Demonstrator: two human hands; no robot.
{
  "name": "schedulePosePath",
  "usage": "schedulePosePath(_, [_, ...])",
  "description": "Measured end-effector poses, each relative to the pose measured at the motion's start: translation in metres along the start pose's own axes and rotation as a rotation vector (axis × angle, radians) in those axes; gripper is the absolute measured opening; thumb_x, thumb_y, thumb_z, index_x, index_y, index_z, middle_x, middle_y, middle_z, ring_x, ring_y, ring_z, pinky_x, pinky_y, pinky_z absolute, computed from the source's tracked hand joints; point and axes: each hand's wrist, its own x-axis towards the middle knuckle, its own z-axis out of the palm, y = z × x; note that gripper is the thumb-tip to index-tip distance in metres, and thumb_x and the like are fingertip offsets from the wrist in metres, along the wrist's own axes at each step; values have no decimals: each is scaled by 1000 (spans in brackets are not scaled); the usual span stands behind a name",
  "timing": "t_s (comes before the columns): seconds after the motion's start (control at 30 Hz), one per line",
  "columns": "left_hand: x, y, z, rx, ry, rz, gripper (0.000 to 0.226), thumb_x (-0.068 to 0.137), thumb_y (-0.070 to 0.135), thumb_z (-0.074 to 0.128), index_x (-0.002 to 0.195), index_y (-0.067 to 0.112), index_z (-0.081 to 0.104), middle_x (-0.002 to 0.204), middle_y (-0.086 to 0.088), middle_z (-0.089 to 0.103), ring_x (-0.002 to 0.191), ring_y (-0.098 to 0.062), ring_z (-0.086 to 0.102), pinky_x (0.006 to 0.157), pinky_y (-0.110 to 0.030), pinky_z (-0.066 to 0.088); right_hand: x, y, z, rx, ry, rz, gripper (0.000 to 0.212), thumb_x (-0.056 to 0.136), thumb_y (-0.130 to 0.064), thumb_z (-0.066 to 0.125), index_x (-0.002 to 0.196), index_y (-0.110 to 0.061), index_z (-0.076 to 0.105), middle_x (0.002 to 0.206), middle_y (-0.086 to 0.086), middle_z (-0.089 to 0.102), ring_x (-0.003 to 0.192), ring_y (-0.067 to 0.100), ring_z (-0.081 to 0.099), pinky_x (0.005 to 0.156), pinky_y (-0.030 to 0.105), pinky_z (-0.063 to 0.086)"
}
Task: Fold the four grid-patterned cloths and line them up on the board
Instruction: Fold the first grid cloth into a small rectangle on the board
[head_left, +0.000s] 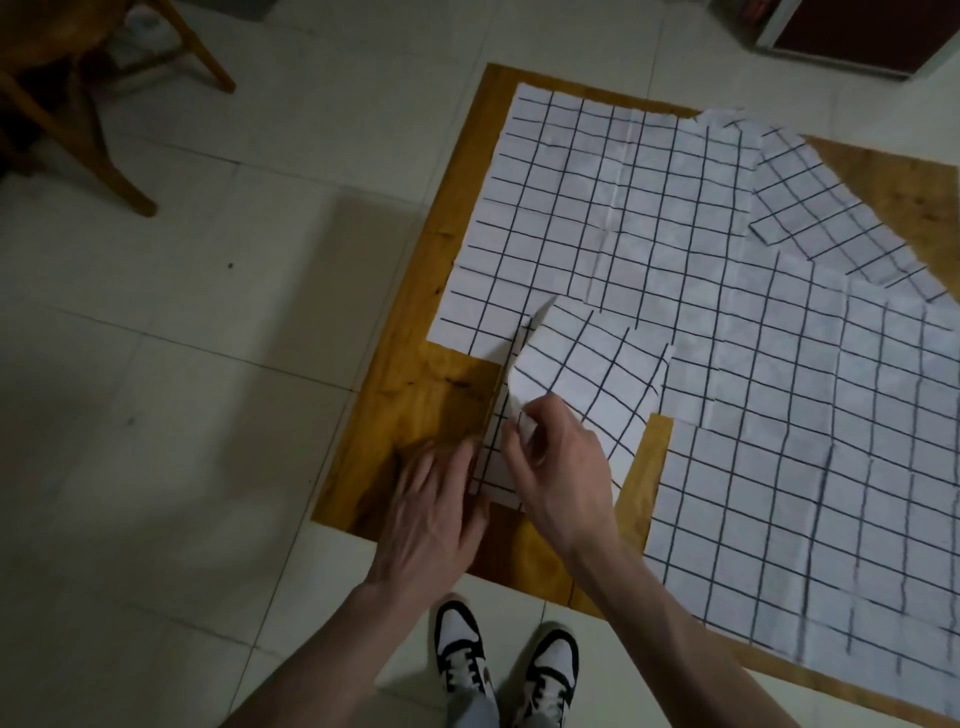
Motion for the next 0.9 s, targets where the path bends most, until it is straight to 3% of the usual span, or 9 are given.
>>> schedulePosePath(0.1, [1,-2,-2,-49,-2,-48,64,103,43,43,160,24,22,148,-2,55,136,-19,49,111,-41,47,-5,10,8,-31,-76,-11,19,102,-42,56,94,-27,48,77,-11,55,65,9,53,62,29,45])
schedulePosePath(0.2, [2,-2,-1,-36,1,-21,62,104,45,37,160,24,22,146,1,56,136,-16,48,114,-42,43,-13,26,16,-86,-166,-24,18,100,-47,57,96,-31,50,80,-14,54,70,7,51,69,28,43])
schedulePosePath(0.37, [0,0,5,41,-6,51,54,103,41,42,153,20,41,145,-2,53,135,-18,48,113,-45,43,-23,41,11,-112,-270,-60,25,97,-52,54,107,-29,57,96,-15,58,85,7,54,81,35,50])
schedulePosePath(0.5, [-4,1,11,116,-9,101,48,101,39,47,145,20,48,141,-1,51,133,-18,48,111,-44,44,-21,50,-4,-91,-167,-57,20,102,-36,48,114,-26,60,104,-13,62,91,6,55,84,38,52])
schedulePosePath(0.63, [-5,8,11,165,18,112,49,99,43,48,143,21,51,145,-5,47,133,-23,46,108,-43,46,-8,73,-27,-153,-5,54,26,100,-29,52,123,-19,60,113,-3,61,100,15,55,86,43,54])
schedulePosePath(0.77, [-6,15,16,196,-46,287,63,101,48,50,155,18,42,164,-7,36,153,-23,31,121,-47,34,25,95,-50,-303,21,85,48,99,-23,59,146,-14,49,143,9,52,130,28,46,106,45,43])
schedulePosePath(0.83, [-6,16,22,226,-116,395,67,102,46,49,160,18,33,170,-6,27,158,-22,22,126,-47,24,47,102,-61,-334,-29,121,60,102,-26,55,157,-15,35,159,8,40,146,31,33,115,52,35])
schedulePosePath(0.9, [-4,17,26,228,-151,438,62,103,40,46,160,19,32,169,-5,29,157,-21,23,126,-47,24,66,109,-71,-350,-95,155,65,105,-32,49,162,-17,23,167,5,29,155,28,19,121,56,26])
